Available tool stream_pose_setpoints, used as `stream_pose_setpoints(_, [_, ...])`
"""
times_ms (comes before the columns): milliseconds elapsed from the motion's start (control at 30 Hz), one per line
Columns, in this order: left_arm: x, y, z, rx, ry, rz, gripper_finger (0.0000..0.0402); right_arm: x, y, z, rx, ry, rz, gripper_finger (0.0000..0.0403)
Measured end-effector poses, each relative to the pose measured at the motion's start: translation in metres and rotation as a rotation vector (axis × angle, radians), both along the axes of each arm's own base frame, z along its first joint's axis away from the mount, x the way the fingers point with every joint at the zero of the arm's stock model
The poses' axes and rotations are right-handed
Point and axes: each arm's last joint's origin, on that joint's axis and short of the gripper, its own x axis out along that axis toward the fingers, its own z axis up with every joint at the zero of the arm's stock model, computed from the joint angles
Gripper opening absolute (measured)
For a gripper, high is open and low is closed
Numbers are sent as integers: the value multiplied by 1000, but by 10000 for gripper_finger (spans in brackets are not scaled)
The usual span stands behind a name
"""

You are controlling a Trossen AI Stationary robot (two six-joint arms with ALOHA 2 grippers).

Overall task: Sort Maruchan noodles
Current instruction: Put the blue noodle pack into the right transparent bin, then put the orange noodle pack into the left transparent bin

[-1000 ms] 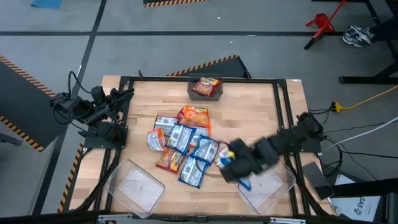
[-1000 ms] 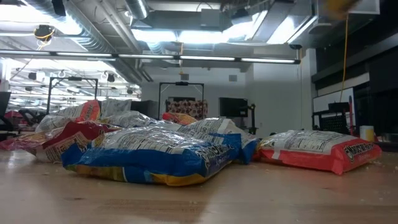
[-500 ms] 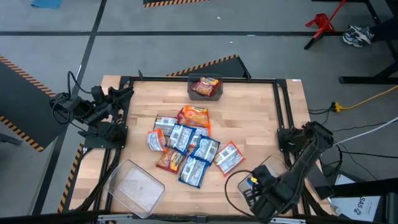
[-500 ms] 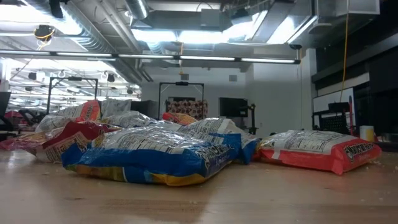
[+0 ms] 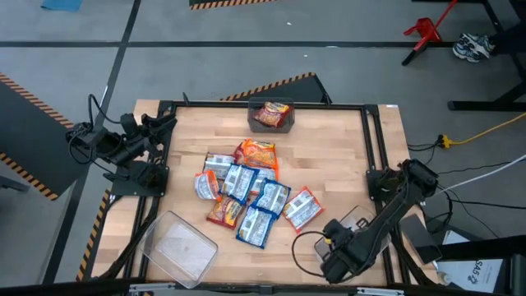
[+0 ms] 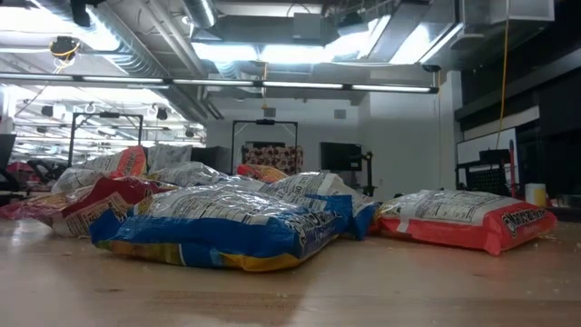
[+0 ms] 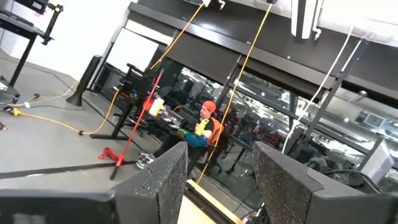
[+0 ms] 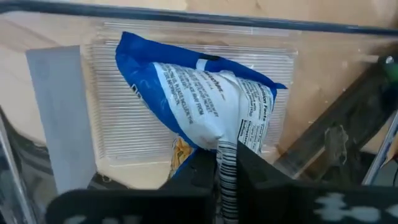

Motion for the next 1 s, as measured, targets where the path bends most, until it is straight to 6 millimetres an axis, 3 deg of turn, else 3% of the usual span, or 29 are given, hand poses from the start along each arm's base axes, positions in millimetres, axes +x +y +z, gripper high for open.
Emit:
stream_pose_setpoints(100, [0, 0, 0, 0, 0, 0, 176, 0, 0, 0, 4, 0, 14, 62])
stream_pose_setpoints(300, [0, 0, 0, 0, 0, 0, 176, 5, 0, 2, 27, -31, 45, 187])
stream_pose_setpoints(400, [0, 0, 0, -5, -7, -7, 176, 14, -3, 16, 40, -104, 97, 244])
stream_pose_setpoints(500, [0, 0, 0, -10, -13, -12, 176, 25, -14, 44, 43, -190, 118, 280])
stream_pose_setpoints(667, [0, 0, 0, -10, -14, -15, 176, 45, -39, 93, -16, -403, 136, 298])
stream_pose_setpoints(767, [0, -1, 0, -16, -34, -43, 176, 60, -57, 108, -95, -503, 157, 299])
stream_pose_setpoints(867, [1, -1, 0, -22, -49, -70, 176, 73, -80, 104, -118, -474, 167, 299])
stream_pose_setpoints(1000, [2, -3, -1, -21, -47, -101, 176, 87, -98, 79, -89, -410, 174, 299])
